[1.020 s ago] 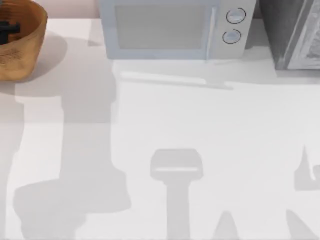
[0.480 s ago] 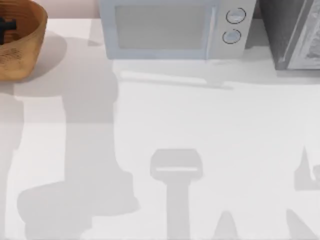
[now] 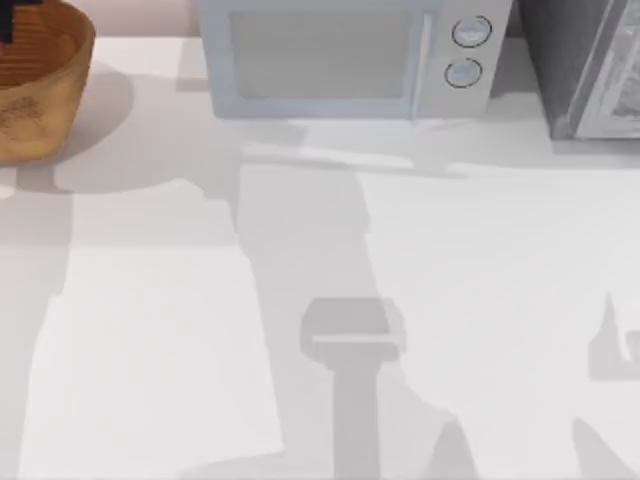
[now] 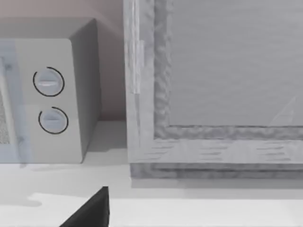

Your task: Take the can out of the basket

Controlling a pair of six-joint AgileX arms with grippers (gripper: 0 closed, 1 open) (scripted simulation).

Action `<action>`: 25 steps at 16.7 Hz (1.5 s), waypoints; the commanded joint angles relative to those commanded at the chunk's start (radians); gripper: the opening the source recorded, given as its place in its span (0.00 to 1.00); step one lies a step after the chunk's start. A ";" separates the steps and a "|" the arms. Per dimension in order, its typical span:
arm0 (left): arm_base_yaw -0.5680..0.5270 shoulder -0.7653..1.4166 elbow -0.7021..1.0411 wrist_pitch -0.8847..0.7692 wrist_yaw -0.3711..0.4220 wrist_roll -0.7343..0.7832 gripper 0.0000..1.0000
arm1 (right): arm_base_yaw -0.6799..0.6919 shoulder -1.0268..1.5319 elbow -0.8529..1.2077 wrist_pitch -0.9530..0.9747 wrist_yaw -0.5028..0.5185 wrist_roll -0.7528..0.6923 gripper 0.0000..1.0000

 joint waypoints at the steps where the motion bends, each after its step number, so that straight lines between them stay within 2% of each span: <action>1: -0.019 -0.089 -0.115 0.057 0.003 0.000 0.00 | 0.000 0.000 0.000 0.000 0.000 0.000 1.00; 6: -0.092 -0.584 -0.733 0.316 0.002 -0.016 0.00 | 0.000 0.000 0.000 0.000 0.000 0.000 1.00; 10: -0.107 -0.879 -1.129 0.473 -0.058 -0.025 0.00 | 0.000 0.000 0.000 0.000 0.000 0.000 1.00; 16: -0.130 -1.268 -1.536 0.680 -0.125 -0.047 0.00 | 0.000 0.000 0.000 0.000 0.000 0.000 1.00; 25: -0.209 -2.131 -2.177 0.927 -0.079 -0.103 0.00 | 0.000 0.000 0.000 0.000 0.000 0.000 1.00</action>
